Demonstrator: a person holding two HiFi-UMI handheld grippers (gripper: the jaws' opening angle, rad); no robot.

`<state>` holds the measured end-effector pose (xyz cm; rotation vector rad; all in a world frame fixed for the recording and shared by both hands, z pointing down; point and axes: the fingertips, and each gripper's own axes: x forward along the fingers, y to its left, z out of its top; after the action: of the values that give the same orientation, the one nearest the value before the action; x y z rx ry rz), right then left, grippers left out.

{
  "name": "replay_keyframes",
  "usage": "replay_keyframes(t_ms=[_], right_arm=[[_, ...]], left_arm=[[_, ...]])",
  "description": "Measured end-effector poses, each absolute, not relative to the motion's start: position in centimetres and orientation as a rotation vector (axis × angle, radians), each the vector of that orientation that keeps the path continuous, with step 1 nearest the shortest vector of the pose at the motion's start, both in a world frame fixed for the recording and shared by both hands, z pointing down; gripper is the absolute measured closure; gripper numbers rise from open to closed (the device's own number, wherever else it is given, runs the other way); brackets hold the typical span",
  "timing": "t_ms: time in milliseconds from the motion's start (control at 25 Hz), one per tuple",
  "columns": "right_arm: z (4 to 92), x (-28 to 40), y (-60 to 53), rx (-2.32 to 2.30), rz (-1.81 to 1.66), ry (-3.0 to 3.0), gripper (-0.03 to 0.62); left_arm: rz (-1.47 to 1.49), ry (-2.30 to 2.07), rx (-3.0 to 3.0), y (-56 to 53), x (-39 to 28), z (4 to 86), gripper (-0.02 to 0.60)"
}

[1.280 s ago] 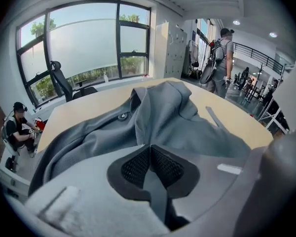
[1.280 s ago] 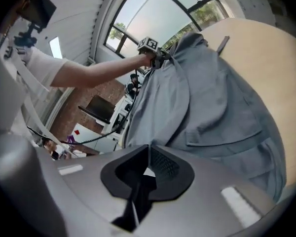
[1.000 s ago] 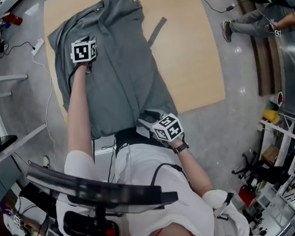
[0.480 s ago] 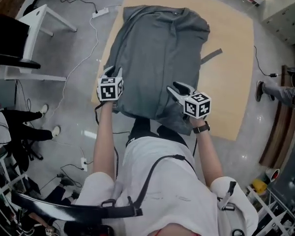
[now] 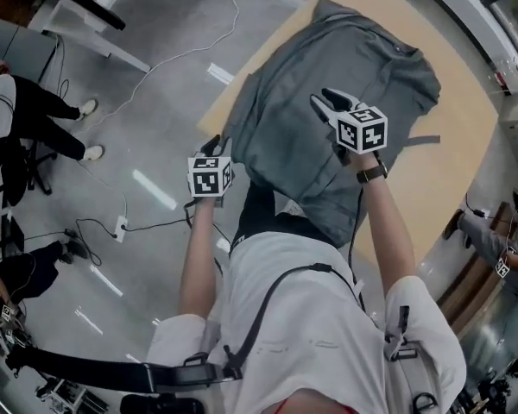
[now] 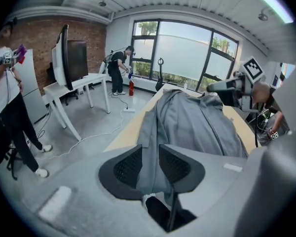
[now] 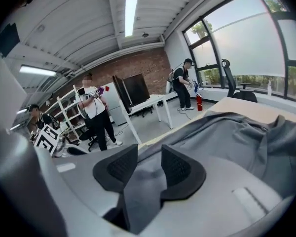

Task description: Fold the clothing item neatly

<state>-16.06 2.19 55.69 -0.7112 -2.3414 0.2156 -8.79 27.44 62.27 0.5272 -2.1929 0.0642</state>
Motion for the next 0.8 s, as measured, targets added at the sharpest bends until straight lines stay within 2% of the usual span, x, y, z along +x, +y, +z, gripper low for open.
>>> replay_keyframes(t_ms=[240,480,800], right_arm=[[58.3,-23.6,7.2,-0.771,0.110,-2.276,0.450],[62.7,-30.2,7.7,-0.660,0.138,-2.248,0.450],[67.3,-38.8,0.6,-0.241,0.289,-2.238,0.399]], left_arm=[[0.006,-2.140,0.561,26.7,-6.2,65.3,0.471],[0.037,-2.097,0.665,23.5,-6.7,69.0,0.477],[0.046,-2.034,0.653,23.0,-6.4,72.3,0.552]])
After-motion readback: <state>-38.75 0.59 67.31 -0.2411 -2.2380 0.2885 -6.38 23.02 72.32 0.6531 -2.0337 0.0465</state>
